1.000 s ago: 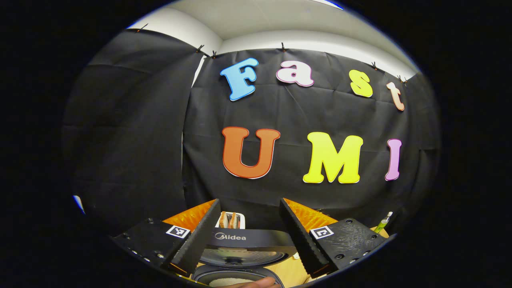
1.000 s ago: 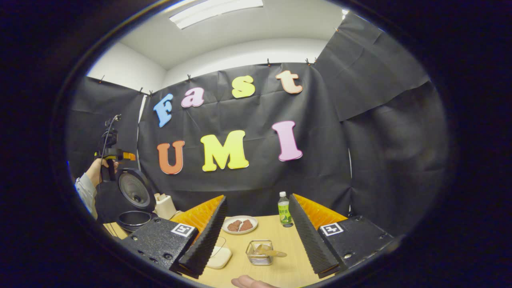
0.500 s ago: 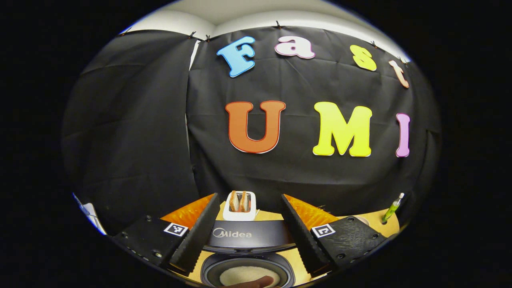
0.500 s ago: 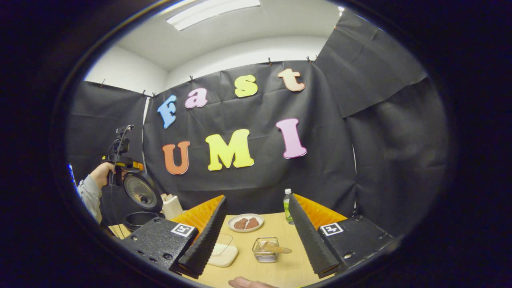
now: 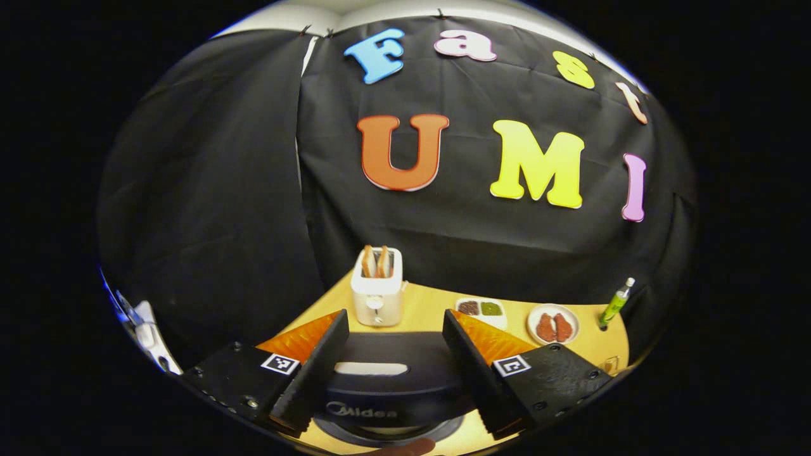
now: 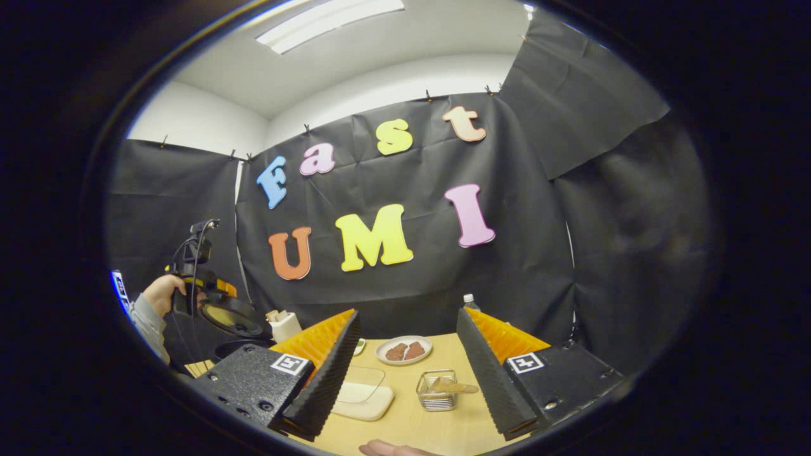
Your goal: Close the left gripper, press the button to open the rice cooker; take a wooden spoon from the chopstick holder with the right hand, scoop a spoonful of rice and pour it into the rice cooker, then put the wooden spoon back into the chopstick holder.
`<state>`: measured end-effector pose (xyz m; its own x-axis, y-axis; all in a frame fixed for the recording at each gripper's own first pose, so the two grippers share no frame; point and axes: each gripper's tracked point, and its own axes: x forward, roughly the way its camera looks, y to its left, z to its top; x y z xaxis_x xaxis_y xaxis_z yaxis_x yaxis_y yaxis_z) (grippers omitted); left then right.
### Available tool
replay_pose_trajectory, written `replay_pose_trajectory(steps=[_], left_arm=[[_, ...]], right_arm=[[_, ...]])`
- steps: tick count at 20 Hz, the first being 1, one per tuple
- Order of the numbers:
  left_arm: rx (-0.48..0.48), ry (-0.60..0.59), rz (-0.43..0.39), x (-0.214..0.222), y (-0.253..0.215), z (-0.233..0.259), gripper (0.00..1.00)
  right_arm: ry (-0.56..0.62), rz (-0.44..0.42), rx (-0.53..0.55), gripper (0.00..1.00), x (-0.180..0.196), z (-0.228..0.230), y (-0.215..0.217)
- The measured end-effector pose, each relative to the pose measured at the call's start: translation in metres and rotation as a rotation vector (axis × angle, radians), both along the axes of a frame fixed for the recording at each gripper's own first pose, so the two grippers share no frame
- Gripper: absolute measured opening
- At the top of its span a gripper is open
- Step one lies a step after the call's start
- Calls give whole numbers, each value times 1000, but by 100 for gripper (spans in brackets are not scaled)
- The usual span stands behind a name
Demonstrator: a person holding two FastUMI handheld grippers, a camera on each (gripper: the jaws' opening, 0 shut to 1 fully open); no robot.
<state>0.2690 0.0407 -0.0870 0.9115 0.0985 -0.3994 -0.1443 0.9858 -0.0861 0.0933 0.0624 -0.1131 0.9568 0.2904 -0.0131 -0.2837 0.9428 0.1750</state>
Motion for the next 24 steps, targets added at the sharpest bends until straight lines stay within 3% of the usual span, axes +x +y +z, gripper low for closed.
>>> replay_pose_trajectory(steps=[5,16,20,24], left_arm=[[-23,4,-37,-36,-16,-22,94],[40,64,-53,-78,-23,-72,95],[54,76,-51,-91,-27,-97,95],[73,36,-54,-99,-28,-114,96]], right_arm=[[15,5,-6,98,-5,-6,-3],[65,10,-10,98,-1,-33,-3],[28,-50,14,96,7,-31,-14],[12,-32,8,96,8,-31,-8]])
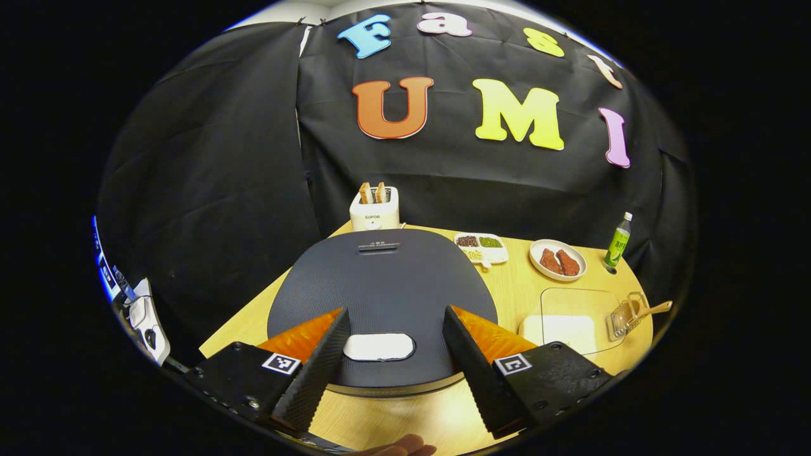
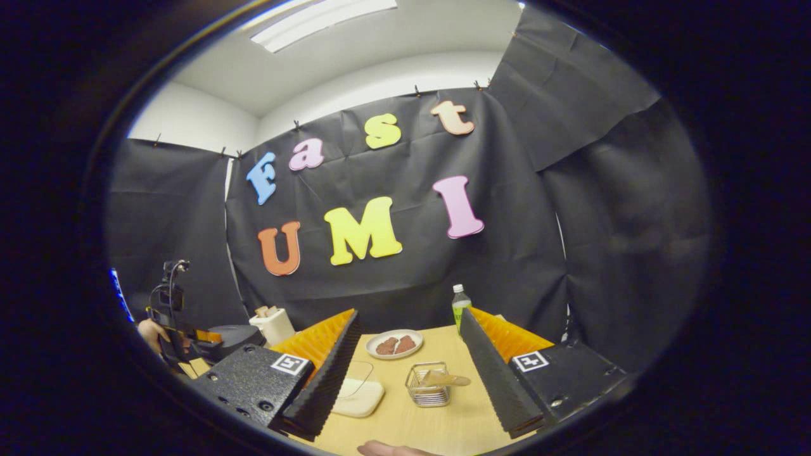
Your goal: Close the left gripper, press the button to open the rice cooker; take a wooden spoon from the chopstick holder with the right hand, scoop a spoonful of rice and pour it into the rice cooker, then put the wooden spoon back into the chopstick holder.
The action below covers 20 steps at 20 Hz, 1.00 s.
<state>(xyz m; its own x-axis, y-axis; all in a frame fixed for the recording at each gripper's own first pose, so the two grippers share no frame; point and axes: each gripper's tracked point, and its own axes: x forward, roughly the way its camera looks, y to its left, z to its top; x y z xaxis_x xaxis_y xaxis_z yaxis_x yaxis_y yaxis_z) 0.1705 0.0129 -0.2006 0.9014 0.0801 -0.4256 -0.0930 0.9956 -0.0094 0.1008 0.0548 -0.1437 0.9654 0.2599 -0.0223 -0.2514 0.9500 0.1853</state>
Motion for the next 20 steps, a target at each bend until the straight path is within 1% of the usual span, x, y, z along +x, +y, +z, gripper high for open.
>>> replay_pose_trajectory(steps=[1,2,4,6,7,8,10,12,13,14,15,16,17,18,20], left_arm=[[0,-7,2,-2,1,-1,97],[-1,-30,4,-4,1,-1,95],[1,-79,4,-7,2,0,96],[26,-151,-11,-7,2,0,96],[32,-190,-13,-6,2,0,96],[25,-233,-8,-5,4,2,96],[24,-313,5,-6,4,0,96],[19,-378,20,-4,4,1,96],[24,-400,23,-4,4,1,96],[29,-407,23,-3,3,-2,96],[13,-382,28,-3,3,-10,96],[13,-402,32,-6,2,-8,97],[22,-398,34,-5,2,-9,97],[23,-424,38,-4,3,-6,97],[38,-421,40,-5,3,-5,97]], right_arm=[[-1,4,-8,100,1,1,2],[-3,6,-18,96,2,2,3],[-8,6,-31,96,4,4,6],[-9,6,-40,96,5,6,8],[-10,8,-40,100,4,6,10],[-7,8,-39,96,5,6,12],[4,6,-27,96,7,5,15],[18,27,-10,96,6,3,25],[24,40,-10,100,5,1,30],[28,48,-13,100,4,0,34],[30,49,-18,96,5,0,36],[29,44,-23,100,6,0,38],[29,37,-27,100,6,0,38],[28,34,-29,100,5,1,40],[36,38,-25,100,2,0,45]])
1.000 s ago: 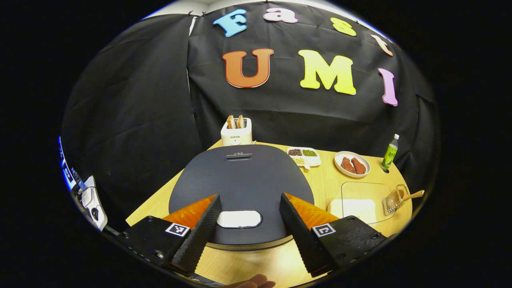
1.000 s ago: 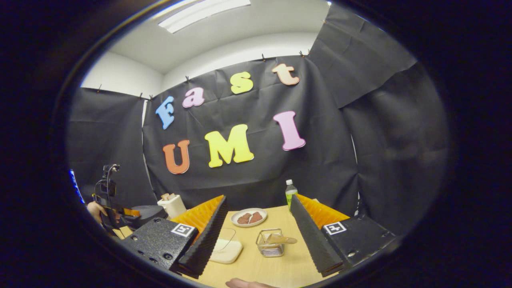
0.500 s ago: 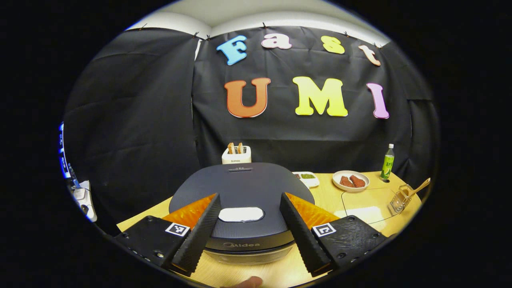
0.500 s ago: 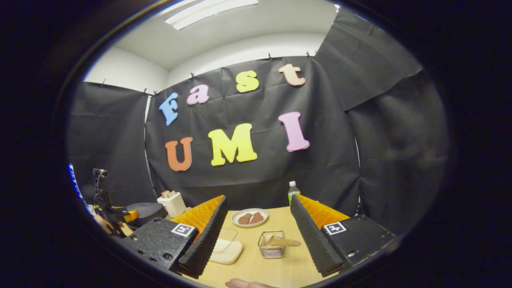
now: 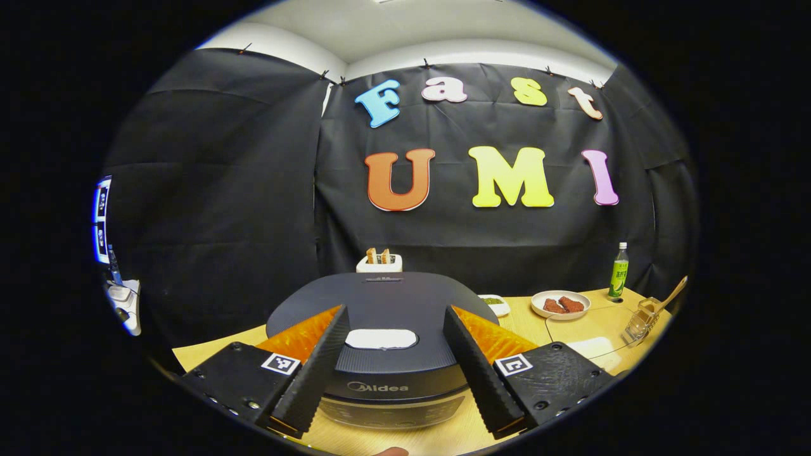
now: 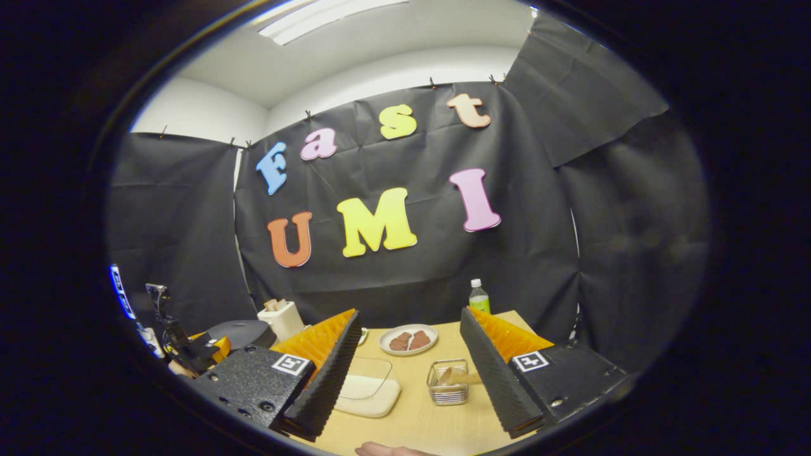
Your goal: Close the left gripper, press the button to open the rice cooker; take a wooden spoon from the chopstick holder with the right hand, scoop a spoonful of rice and pour it into the rice cooker, then put the wooden spoon back into the chopstick holder.
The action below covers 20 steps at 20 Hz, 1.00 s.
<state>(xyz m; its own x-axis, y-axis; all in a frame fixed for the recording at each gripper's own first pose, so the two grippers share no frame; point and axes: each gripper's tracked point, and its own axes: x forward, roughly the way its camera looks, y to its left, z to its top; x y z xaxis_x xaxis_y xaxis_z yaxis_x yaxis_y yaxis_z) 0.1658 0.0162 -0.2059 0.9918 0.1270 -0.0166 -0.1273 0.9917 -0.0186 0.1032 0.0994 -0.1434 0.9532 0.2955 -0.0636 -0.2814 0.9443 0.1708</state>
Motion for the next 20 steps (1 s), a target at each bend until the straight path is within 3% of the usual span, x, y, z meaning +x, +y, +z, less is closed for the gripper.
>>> replay_pose_trajectory(steps=[2,3,4,5,8,9,12,20], left_arm=[[17,9,12,0,1,1,100],[12,30,16,0,2,0,96],[7,48,19,-2,2,0,100],[-3,62,24,-4,2,3,95],[-19,95,-32,-13,-11,12,94],[-21,87,-33,-17,-12,19,94],[-29,70,-45,-29,-18,42,94],[19,9,-122,-64,-48,104,94]], right_arm=[[2,-3,-11,96,-1,0,1],[2,-7,-16,96,-2,1,1],[-1,-10,-20,100,-4,3,1],[0,-16,-29,95,-5,3,0],[3,-40,-51,100,-9,4,-4],[3,-46,-50,95,-10,4,-5],[12,-62,-47,100,-15,2,-6],[-31,-97,-100,100,-32,24,-9]])
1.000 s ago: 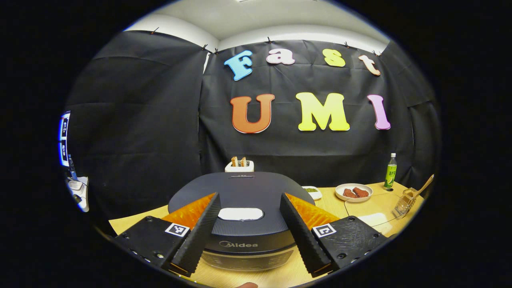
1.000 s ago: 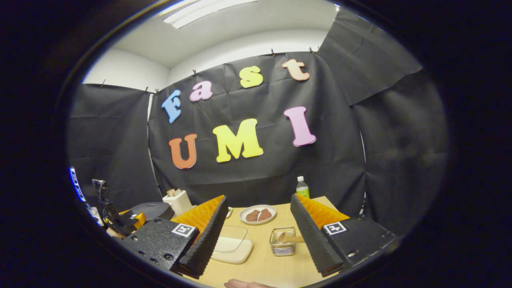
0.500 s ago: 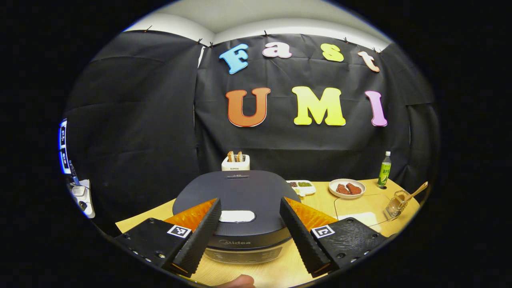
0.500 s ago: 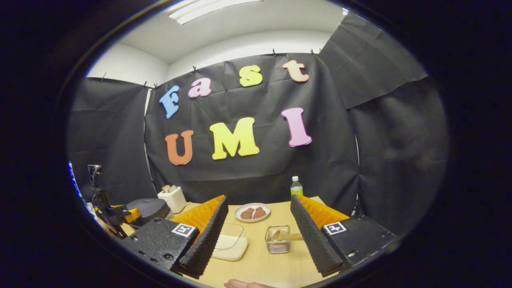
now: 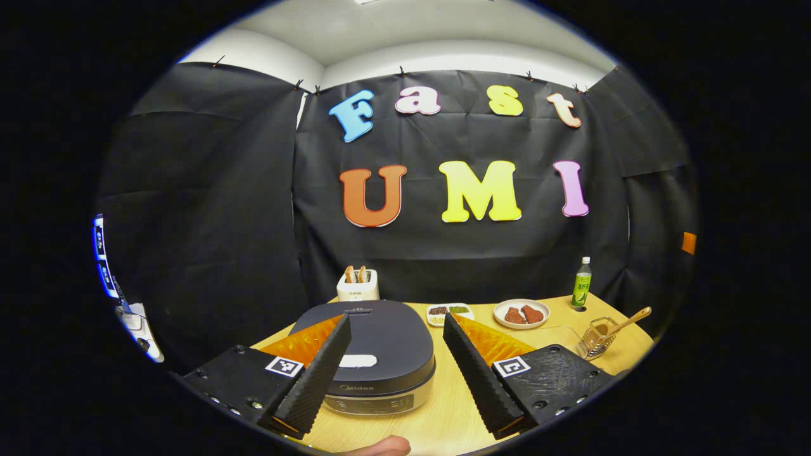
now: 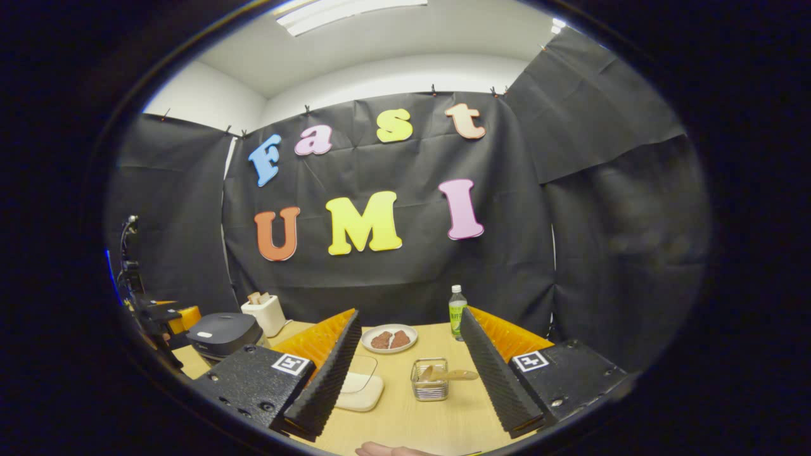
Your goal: Close the left gripper, press the button to open the rice cooker; take a wooden spoon from the chopstick holder with the right hand, scoop a spoonful of rice and pour it into the rice cooker, then put the wooden spoon back into the chopstick holder.
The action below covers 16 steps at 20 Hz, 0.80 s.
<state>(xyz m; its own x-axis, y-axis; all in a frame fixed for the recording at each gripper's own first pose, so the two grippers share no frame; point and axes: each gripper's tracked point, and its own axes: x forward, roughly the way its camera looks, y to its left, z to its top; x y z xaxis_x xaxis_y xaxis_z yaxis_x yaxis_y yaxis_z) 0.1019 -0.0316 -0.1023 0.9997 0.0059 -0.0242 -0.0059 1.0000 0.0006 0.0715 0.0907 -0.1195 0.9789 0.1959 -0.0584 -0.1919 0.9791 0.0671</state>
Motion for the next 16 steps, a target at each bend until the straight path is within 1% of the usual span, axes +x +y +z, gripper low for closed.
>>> replay_pose_trajectory(steps=[1,2,3,5,6,9,10,11,12,13,15,16], left_arm=[[2,-9,-5,-6,-3,6,94],[4,-20,-9,-12,-4,14,94],[3,-31,-13,-18,-5,21,94],[-8,-54,-36,-30,-14,35,94],[-21,-62,-43,-37,-15,39,94],[-42,-94,-70,-57,-20,53,94],[-41,-96,-77,-61,-21,53,93],[-37,-96,-85,-68,-23,54,93],[-31,-99,-88,-75,-24,55,94],[-22,-109,-89,-82,-25,58,94],[-20,-121,-94,-96,-28,57,94],[-25,-124,-104,-106,-33,55,94]], right_arm=[[-4,-1,-8,95,-2,2,1],[-5,-2,-17,100,-5,4,1],[-6,-2,-26,95,-8,5,3],[-7,1,-36,95,-14,9,5],[-9,2,-39,100,-18,11,6],[-12,3,-50,100,-29,13,7],[-14,1,-54,96,-33,14,6],[-17,2,-56,96,-39,16,7],[-19,1,-55,100,-44,17,6],[-23,-1,-55,96,-49,17,5],[-35,-5,-59,96,-59,18,3],[-42,-7,-57,100,-65,18,2]])
